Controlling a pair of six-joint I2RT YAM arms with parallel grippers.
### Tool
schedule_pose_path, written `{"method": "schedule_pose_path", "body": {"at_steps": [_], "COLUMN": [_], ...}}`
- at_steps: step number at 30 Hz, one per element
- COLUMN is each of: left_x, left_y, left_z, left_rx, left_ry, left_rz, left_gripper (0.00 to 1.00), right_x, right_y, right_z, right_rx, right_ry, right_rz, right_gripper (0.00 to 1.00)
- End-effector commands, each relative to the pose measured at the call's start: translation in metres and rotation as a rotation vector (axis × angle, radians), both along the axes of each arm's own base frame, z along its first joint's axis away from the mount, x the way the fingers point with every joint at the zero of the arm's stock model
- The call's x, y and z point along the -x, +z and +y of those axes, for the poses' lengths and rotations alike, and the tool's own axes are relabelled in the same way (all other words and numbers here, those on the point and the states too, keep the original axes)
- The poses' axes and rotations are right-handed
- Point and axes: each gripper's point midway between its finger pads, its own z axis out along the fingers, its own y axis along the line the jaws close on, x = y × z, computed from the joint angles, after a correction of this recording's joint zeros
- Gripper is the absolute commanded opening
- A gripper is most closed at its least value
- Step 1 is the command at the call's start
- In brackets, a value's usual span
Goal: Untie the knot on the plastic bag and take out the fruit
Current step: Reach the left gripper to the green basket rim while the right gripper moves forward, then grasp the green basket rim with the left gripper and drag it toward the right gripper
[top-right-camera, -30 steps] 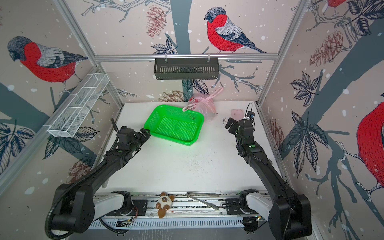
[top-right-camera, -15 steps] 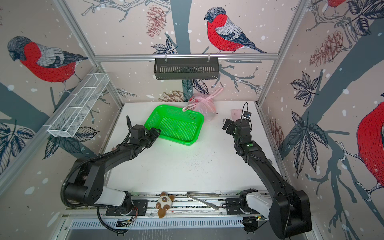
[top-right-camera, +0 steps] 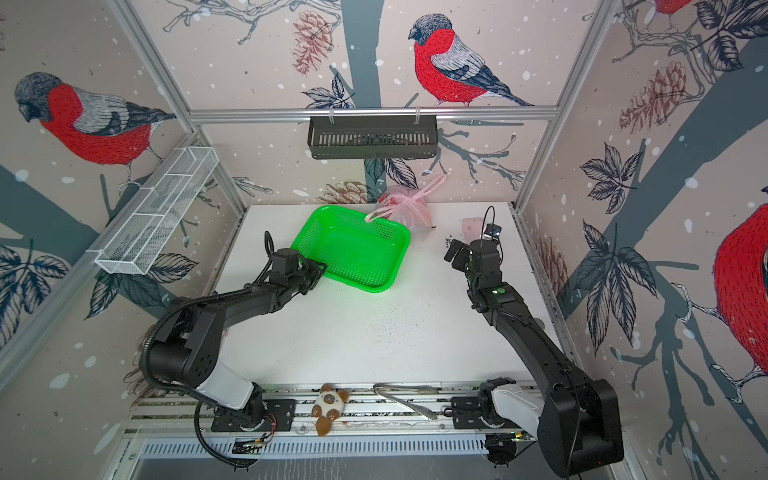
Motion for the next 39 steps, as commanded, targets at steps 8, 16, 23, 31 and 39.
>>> {"method": "schedule_pose_path", "body": {"at_steps": [8,16,23,31,39], "left_x": [0.016,0.031,0.039,0.046,0.059], "left_y": [0.004,0.008,0.014,0.027,0.015], "left_z": [0.002,0.004,-0.013,-0.055,-0.120], "left_rx": [-0.023,-0.118,-0.186,-0.281,-0.268], "left_ry": [-0.032,-0.170,-0.342,-0.510,-0.642], "left_rz": [-0.010,0.021,0.022,0.005,0.024], "left_gripper": [0.13,0.03,0.01,0.00,0.00], "right_x": [0.011,0.032,0.048,0.054,0.060], "right_y": [0.007,0.006,0.008,0.022,0.020], "right_z": [0.005,0.004,-0.001,-0.013,-0.021], "right_rx": [-0.014,-0.025,-0.024,0.036,0.054], "right_ry": [-0.005,-0.031,-0.054,-0.091,-0.121], "right_rz": [-0.020,-0.029,-0.045,-0.045,-0.043], "right_gripper": [0.99,0.99,0.99,1.00,0.99]}}
